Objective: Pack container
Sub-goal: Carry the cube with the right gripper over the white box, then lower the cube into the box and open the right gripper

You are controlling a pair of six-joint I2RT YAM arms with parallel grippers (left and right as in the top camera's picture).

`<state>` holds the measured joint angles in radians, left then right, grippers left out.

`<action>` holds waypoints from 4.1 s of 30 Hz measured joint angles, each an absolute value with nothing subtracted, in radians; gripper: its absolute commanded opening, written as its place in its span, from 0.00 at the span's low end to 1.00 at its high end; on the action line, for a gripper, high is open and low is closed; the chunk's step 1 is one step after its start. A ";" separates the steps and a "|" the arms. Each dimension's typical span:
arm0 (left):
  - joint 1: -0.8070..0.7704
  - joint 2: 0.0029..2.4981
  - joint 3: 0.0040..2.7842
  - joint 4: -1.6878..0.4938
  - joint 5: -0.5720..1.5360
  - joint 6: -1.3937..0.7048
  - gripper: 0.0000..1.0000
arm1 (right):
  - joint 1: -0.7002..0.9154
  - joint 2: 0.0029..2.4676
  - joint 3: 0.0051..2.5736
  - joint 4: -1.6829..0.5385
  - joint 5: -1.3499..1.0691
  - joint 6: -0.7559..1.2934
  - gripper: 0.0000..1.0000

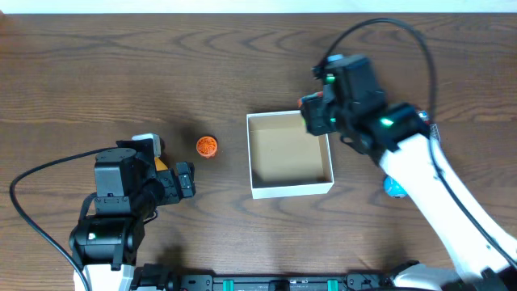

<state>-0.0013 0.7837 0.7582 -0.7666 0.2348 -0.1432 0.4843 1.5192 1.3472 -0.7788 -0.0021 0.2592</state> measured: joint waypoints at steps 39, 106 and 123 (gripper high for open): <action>-0.001 0.784 0.758 -0.767 0.237 -0.143 0.98 | 0.503 1.919 1.348 -0.760 0.040 0.402 0.59; -0.001 0.784 0.758 -0.771 0.237 -0.143 0.98 | 0.613 1.911 1.362 -0.729 0.238 0.387 0.06; -0.001 0.784 0.758 -0.772 0.237 -0.143 0.98 | 0.613 1.911 1.362 -0.823 0.144 0.388 0.07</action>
